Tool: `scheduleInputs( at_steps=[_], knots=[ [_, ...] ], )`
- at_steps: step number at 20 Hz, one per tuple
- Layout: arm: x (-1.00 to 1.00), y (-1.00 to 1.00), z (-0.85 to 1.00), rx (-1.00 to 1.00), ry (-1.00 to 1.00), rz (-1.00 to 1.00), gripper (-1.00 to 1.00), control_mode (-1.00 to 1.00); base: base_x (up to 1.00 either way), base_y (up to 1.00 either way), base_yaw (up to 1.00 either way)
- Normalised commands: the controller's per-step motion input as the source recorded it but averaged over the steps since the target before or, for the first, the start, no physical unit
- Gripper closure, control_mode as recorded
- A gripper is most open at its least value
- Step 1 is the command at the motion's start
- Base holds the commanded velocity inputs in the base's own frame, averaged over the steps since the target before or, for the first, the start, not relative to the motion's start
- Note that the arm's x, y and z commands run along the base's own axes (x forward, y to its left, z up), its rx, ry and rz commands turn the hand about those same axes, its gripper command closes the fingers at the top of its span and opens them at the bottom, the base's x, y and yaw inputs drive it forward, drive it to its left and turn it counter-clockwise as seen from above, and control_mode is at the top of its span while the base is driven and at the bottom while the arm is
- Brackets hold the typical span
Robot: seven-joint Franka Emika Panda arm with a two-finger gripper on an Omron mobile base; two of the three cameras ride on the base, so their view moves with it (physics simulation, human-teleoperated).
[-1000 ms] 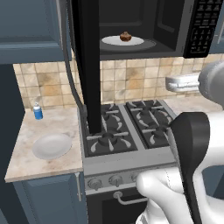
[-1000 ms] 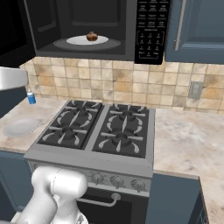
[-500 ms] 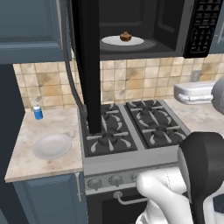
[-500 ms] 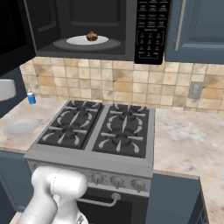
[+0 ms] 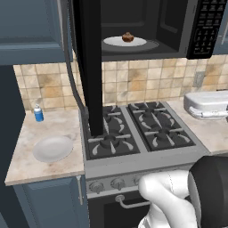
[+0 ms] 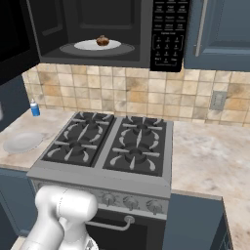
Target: Pick the mushroom from the counter and place it in the microwave. Then turn on the microwave.
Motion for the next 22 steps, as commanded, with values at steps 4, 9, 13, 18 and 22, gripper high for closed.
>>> scheduleInputs(
  at_steps=[4,9,13,18,22],
  knots=[
    [-0.18,0.15,0.00,-0.01,-0.08,0.00,1.00,-1.00,0.00,0.00,0.00],
    [-0.15,0.18,0.00,0.00,-0.07,0.00,1.00,-1.00,0.00,0.00,0.00],
    [-0.14,0.17,0.00,0.00,-0.06,0.00,1.00,-1.00,0.00,0.00,0.00],
    [-0.16,0.15,0.00,0.00,-0.04,0.00,1.00,-1.00,0.00,0.00,0.00],
    [-0.20,0.10,0.00,0.00,-0.03,0.00,1.00,-1.00,0.00,0.00,0.00]
  ],
)
